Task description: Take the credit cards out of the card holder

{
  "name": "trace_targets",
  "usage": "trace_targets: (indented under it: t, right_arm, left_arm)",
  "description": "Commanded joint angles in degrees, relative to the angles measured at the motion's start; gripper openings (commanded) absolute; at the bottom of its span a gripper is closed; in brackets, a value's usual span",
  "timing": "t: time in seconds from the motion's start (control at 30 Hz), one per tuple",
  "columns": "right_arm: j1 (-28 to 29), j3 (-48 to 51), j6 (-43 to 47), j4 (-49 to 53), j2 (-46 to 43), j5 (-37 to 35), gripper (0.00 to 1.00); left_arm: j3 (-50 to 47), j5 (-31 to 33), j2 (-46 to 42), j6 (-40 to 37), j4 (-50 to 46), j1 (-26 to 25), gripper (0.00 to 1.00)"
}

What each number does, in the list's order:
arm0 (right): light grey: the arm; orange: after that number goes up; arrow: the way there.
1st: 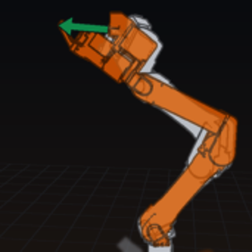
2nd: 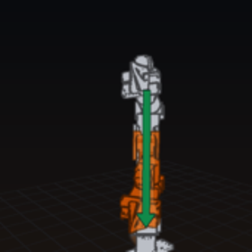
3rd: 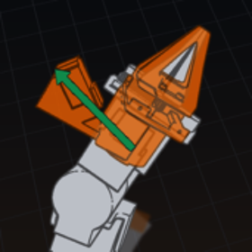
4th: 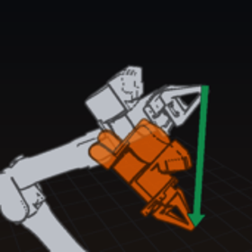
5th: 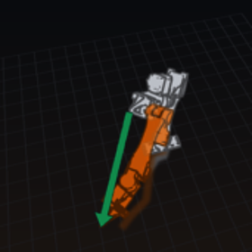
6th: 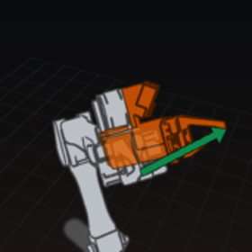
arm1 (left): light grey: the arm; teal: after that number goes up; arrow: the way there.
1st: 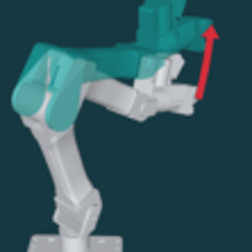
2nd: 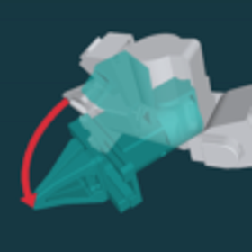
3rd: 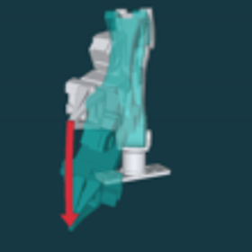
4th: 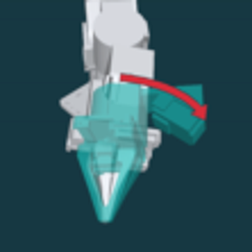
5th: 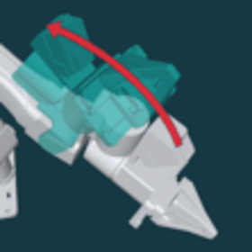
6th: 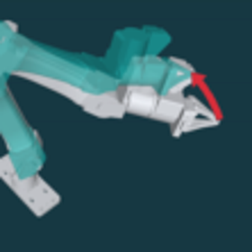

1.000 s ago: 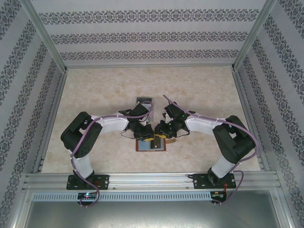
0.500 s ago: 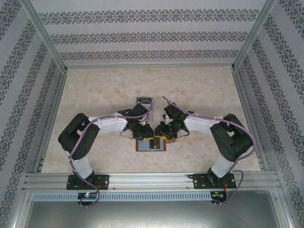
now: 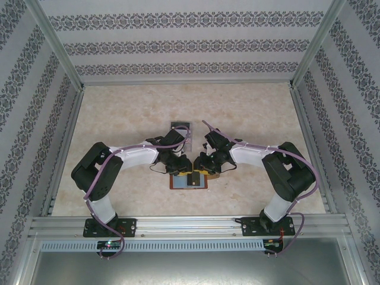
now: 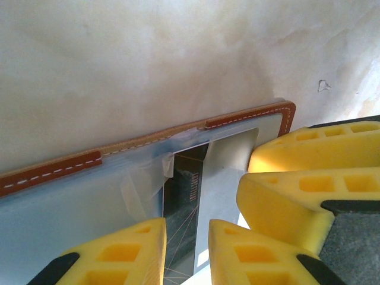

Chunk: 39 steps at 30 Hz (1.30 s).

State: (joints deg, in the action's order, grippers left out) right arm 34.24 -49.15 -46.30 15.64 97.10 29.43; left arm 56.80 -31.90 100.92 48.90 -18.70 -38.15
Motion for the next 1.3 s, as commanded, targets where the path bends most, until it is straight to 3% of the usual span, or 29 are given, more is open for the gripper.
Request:
trace_targets:
  t: [0.0, 0.43, 0.9, 1.13, 1.27]
  right_arm:
    - [0.1, -0.7, 0.8, 1.9, 1.6, -0.6, 0.36]
    - [0.1, -0.6, 0.8, 2.1, 1.3, -0.4, 0.36]
    - [0.3, -0.8, 0.9, 2.3, 1.3, -0.2, 0.36]
    - [0.4, -0.9, 0.9, 2.3, 1.3, -0.2, 0.36]
    - [0.5, -1.0, 0.8, 2.2, 1.4, -0.2, 0.36]
  left_arm:
    - [-0.4, -0.7, 1.3, 0.9, 1.3, -0.3, 0.26]
    - [0.5, 1.3, 2.0, 0.2, -1.6, -0.3, 0.27]
    - [-0.1, -3.7, 4.4, 1.5, 4.4, -0.3, 0.24]
    - [1.6, 1.5, 4.2, -0.9, -2.6, -0.3, 0.26]
    - [0.4, -0.5, 4.1, 0.0, 1.0, -0.3, 0.21]
